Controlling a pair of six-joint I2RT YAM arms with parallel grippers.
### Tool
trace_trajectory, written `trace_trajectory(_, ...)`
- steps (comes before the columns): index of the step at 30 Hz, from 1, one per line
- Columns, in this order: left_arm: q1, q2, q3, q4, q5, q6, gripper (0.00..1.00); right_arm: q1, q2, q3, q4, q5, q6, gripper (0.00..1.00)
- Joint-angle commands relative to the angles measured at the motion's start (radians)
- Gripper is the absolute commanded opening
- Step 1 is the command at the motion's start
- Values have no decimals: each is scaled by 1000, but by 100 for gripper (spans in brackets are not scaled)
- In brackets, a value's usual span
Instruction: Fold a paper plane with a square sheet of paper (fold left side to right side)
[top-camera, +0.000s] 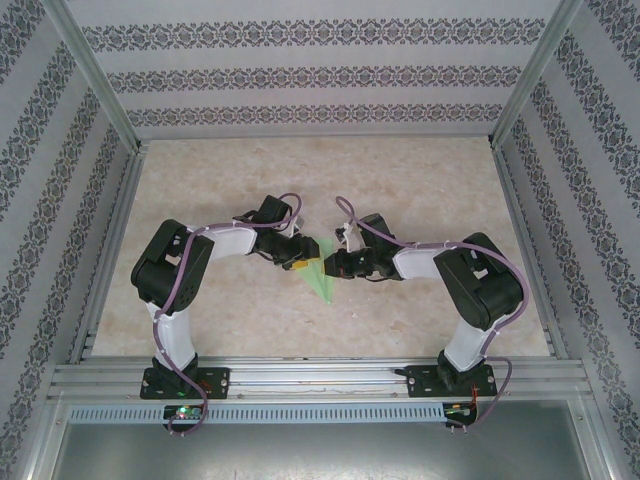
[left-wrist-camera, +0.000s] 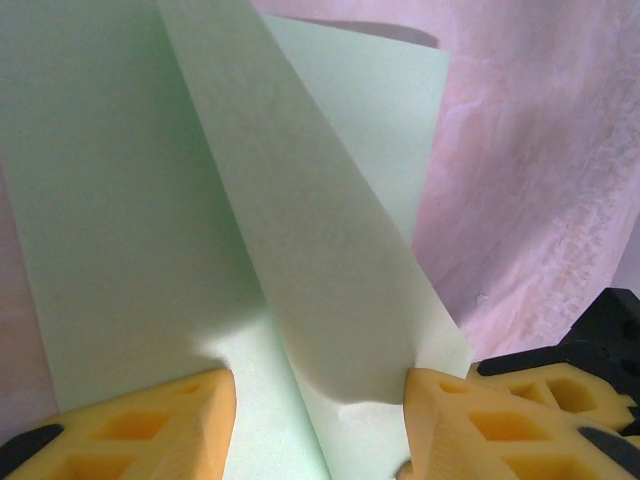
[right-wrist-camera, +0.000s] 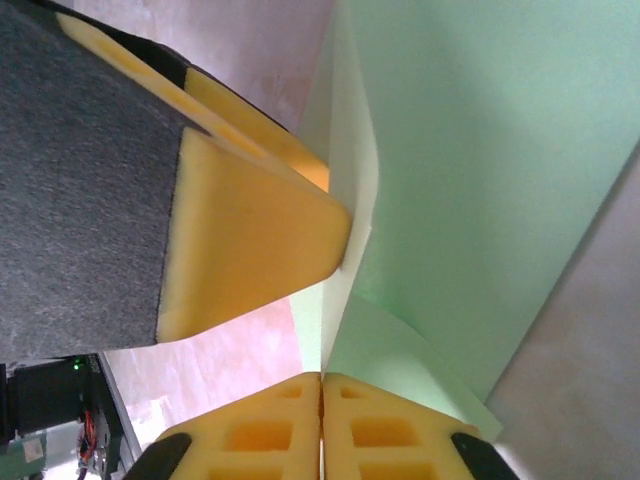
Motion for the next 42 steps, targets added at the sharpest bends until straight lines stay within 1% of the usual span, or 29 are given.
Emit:
trace_trajectory(1, -1, 40, -12, -65, -97, 14, 49, 5, 5, 7, -9, 15, -18, 2)
trace_trajectory(2, -1, 39, -13, -65, -97, 15, 49, 5, 5, 5, -18, 21, -22, 0)
trace_trajectory(11, -2, 33, -14, -69, -100, 17, 49, 3, 7, 14, -92, 83, -53, 0)
trace_trajectory(19, -2, 31, -15, -66, -100, 15, 49, 3, 14, 35, -135, 112, -71, 0)
trace_trajectory(42, -1, 31, -22, -59, -98, 14, 49, 9, 49, 78, -198, 138, -99, 0)
